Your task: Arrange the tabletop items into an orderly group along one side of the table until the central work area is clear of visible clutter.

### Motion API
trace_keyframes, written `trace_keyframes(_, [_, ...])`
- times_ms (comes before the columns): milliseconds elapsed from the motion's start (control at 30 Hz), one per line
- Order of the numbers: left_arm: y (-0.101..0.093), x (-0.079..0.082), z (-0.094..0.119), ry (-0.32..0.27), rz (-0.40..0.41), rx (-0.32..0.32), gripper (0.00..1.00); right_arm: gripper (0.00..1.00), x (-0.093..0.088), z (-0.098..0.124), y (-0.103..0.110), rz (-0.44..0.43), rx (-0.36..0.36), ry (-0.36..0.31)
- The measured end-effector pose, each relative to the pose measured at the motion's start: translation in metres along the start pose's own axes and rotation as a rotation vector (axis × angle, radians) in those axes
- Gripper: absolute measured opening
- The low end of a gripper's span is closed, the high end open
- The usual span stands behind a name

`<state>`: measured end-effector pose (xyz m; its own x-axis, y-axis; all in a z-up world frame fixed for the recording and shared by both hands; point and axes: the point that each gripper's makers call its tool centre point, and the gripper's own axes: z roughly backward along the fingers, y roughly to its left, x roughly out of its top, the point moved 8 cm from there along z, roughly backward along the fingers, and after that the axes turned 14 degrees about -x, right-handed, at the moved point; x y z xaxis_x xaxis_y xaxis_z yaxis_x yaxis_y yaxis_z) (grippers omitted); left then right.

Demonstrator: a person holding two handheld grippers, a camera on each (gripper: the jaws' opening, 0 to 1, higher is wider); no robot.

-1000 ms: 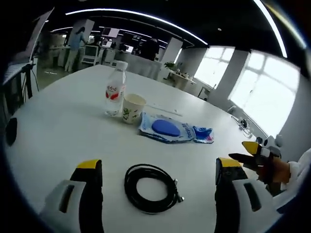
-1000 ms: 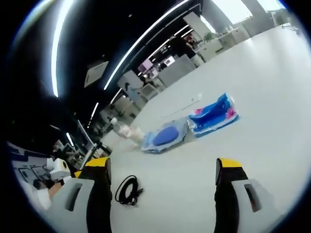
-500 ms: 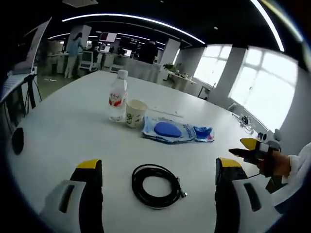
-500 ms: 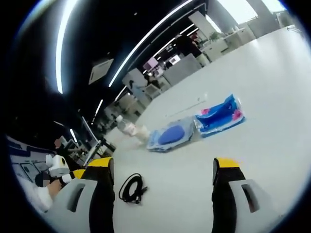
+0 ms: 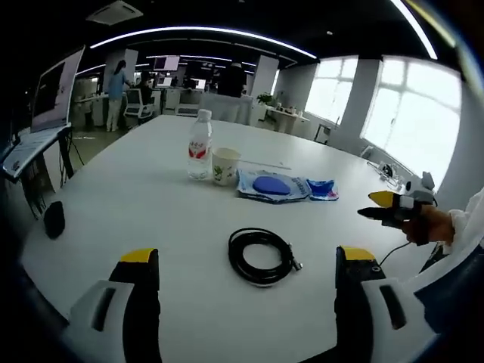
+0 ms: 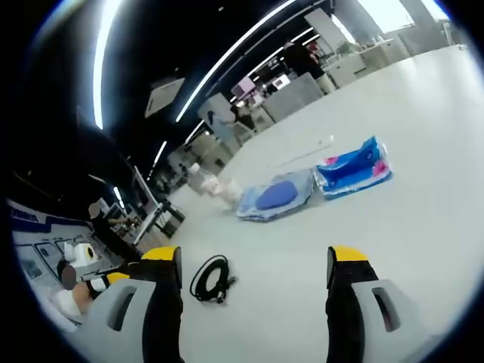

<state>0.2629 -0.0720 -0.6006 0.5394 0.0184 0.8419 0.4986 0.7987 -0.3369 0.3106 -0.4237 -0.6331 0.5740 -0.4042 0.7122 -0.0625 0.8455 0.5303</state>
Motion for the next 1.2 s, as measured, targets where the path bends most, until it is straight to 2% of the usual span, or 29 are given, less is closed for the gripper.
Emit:
trace_keyframes(100, [-0.004,-0.007,0.011,-0.001,-0.012,0.006,1.00,0.76,-0.003,0.000,0.003,0.026,0.004,0.017])
trace_keyframes(267, [-0.004,-0.018,0.017,-0.014,-0.034,0.025,1.00,0.76,-0.008,-0.003,0.007,0.039,0.017,0.034])
trace_keyframes(367, [-0.006,-0.026,0.018,-0.037,-0.093,0.031,1.00,0.75,-0.011,-0.004,0.011,0.069,0.022,0.060])
trace_keyframes(433, [-0.010,-0.023,0.019,-0.069,-0.095,0.023,1.00,0.74,-0.012,-0.005,0.013,0.083,0.026,0.070])
trace_keyframes(533, [-0.015,-0.009,0.020,-0.176,-0.137,0.010,1.00,0.74,-0.012,-0.006,0.015,0.092,0.032,0.073])
trace_keyframes(567, [-0.013,-0.009,0.021,-0.203,-0.126,0.013,1.00,0.74,-0.011,-0.006,0.015,0.096,0.034,0.074])
trace_keyframes(633, [-0.008,-0.010,0.023,-0.195,-0.108,0.030,1.00,0.74,-0.011,-0.008,0.016,0.118,0.038,0.079])
trace_keyframes(667, [-0.005,-0.012,0.024,-0.184,-0.111,0.060,1.00,0.74,-0.011,-0.008,0.018,0.135,0.040,0.081])
trace_keyframes(800, [-0.005,-0.012,0.024,-0.188,-0.106,0.065,1.00,0.74,-0.010,-0.009,0.023,0.181,0.053,0.088])
trace_keyframes(867, [-0.006,-0.012,0.024,-0.184,-0.128,0.064,1.00,0.72,-0.010,-0.009,0.026,0.238,0.060,0.099])
trace_keyframes(900, [-0.007,-0.013,0.022,-0.170,-0.146,0.061,1.00,0.68,-0.007,-0.009,0.026,0.322,0.041,0.092])
trace_keyframes(967, [-0.013,-0.014,0.018,-0.145,-0.178,0.041,1.00,0.61,-0.005,-0.010,0.032,0.446,0.060,0.094])
trace_keyframes(1033, [-0.020,-0.013,0.015,-0.153,-0.191,0.001,1.00,0.62,-0.004,-0.012,0.040,0.449,0.091,0.100])
trace_keyframes(1133, [-0.021,-0.017,0.011,-0.117,-0.222,-0.003,1.00,0.62,-0.003,-0.013,0.053,0.502,0.145,0.127])
trace_keyframes(1167, [-0.021,-0.018,0.009,-0.104,-0.228,-0.005,1.00,0.62,-0.004,-0.016,0.059,0.584,0.164,0.131])
trace_keyframes(1200, [-0.022,-0.018,0.009,-0.103,-0.229,-0.007,1.00,0.61,-0.004,-0.018,0.062,0.629,0.169,0.134])
